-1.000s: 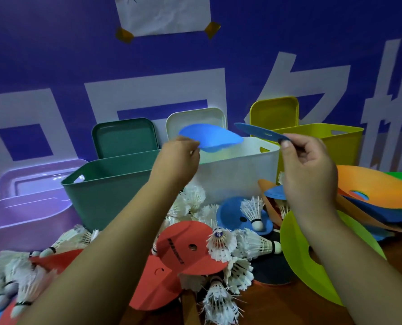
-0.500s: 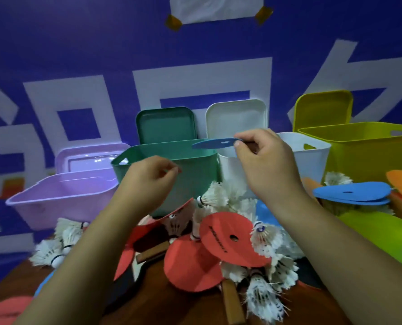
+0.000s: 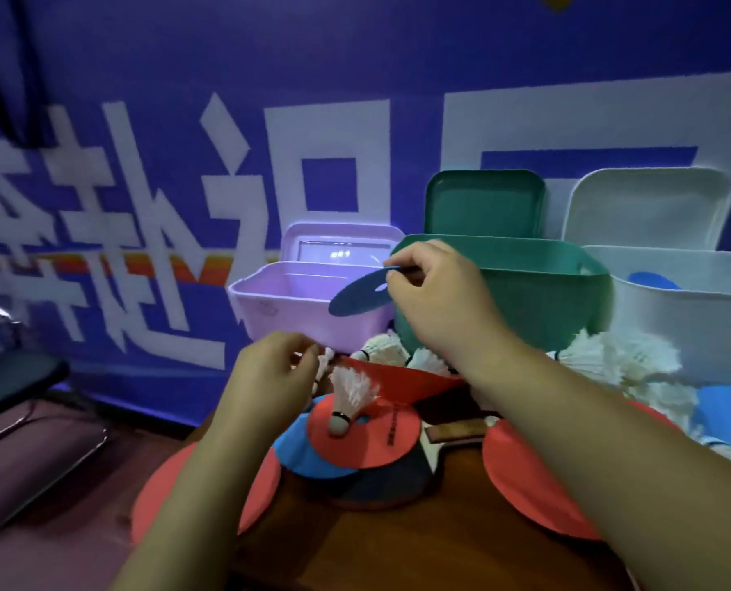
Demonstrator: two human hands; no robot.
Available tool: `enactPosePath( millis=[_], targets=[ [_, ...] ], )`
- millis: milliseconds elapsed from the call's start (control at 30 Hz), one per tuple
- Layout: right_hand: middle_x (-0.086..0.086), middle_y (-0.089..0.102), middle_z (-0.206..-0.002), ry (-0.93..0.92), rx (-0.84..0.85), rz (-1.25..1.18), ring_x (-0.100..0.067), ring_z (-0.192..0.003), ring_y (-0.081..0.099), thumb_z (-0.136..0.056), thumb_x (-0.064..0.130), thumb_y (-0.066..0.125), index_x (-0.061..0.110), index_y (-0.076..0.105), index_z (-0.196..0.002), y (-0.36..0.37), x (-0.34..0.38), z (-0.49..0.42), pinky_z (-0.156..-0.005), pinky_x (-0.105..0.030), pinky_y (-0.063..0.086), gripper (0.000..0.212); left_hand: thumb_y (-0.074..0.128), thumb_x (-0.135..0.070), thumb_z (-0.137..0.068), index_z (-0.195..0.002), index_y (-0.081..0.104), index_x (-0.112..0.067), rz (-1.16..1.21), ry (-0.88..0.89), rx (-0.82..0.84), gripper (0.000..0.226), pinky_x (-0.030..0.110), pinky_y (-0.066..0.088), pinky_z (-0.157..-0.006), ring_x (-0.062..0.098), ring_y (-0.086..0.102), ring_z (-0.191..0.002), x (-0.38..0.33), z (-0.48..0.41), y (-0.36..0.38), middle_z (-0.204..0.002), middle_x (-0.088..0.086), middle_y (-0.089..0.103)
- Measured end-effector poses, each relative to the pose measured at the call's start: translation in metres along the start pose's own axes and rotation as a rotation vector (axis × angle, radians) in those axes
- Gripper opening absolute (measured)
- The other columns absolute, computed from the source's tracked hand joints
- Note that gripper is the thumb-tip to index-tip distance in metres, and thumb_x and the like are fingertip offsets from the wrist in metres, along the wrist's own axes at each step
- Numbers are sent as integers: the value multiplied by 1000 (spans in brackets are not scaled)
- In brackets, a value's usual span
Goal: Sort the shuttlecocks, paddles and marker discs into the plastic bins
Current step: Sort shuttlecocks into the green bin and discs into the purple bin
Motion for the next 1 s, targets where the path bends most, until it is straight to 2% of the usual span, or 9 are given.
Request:
enactPosePath(
  millis=[100, 467, 633, 733, 800, 833, 867, 933, 1000],
  targets=[
    [3, 65, -103, -25, 37, 48, -15, -96, 61, -93, 9, 62, 14, 78, -104, 37, 3, -18, -86, -24, 47, 20, 65, -23, -95, -100, 77, -28, 7, -8, -13, 13, 32, 49, -80, 12, 67, -92, 27, 4, 2, -99, -9, 72],
    [-1, 68, -121, -49, -20, 62, -19, -106, 64, -103, 17, 57, 15, 76, -117, 114, -5, -88, -93, -35, 53, 24, 57, -24, -95, -96, 71, -29, 84, -31, -27, 14, 39, 54, -77, 8, 63, -90, 49, 6, 16, -99, -11, 64],
    [0, 67, -108, -50, -102, 11, -6, -86, 56, -104, 19, 57, 16, 77, -110, 112, -10, -101, -72, -5, 40, 22, 56, -25, -95, -94, 68, -28, 68, -1, -80, 13, 40, 53, -74, 8, 58, -91, 50, 9, 16, -98, -12, 61],
    [1, 66, -99, -41, -149, -16, -10, -86, 55, -102, 19, 57, 17, 78, -104, 110, -10, -107, -74, -18, 37, 21, 55, -25, -95, -92, 67, -26, 49, 18, -94, 12, 39, 52, -73, 8, 56, -89, 48, 11, 17, -95, -11, 60],
    [-1, 63, -89, -19, -68, 27, -20, -84, 54, -102, 20, 53, 22, 74, -89, 123, -14, -110, -73, -31, 38, 25, 55, -24, -94, -91, 67, -25, 43, 20, -98, 12, 40, 52, -72, 9, 55, -88, 49, 10, 18, -95, -11, 59],
    [-5, 65, -91, 10, 54, 103, -29, -87, 57, -103, 19, 49, 22, 72, -87, 136, -18, -110, -72, -38, 40, 28, 55, -23, -94, -91, 66, -24, 43, 20, -102, 12, 40, 52, -71, 9, 55, -88, 50, 10, 18, -94, -10, 58],
    [-10, 70, -110, 42, 206, 192, -34, -102, 62, -103, 17, 47, 19, 76, -100, 151, -23, -106, -81, -41, 46, 29, 55, -23, -93, -90, 66, -24, 40, 20, -106, 12, 41, 51, -71, 10, 55, -87, 50, 10, 17, -93, -10, 58],
    [-5, 56, -153, 110, 397, 304, -31, -130, 57, -101, 6, 43, 23, 69, -138, 164, -33, -93, -98, -33, 48, 48, 54, -23, -93, -88, 65, -22, 29, 22, -109, 11, 43, 51, -69, 11, 54, -84, 50, 10, 17, -91, -9, 56],
    [-2, 56, -153, 144, 374, 268, -26, -106, 63, -97, 0, 40, 27, 70, -136, 155, -34, -83, -76, -27, 49, 56, 55, -23, -92, -87, 64, -21, 17, 28, -109, 11, 44, 50, -68, 12, 54, -83, 51, 11, 19, -90, -8, 56]
  ],
)
Point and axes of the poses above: each hand's wrist, its own z-axis away from the middle knuckle, its own y-axis out of the palm, x = y × z, the point moved 9 cm from there along -z, towards the middle knuckle
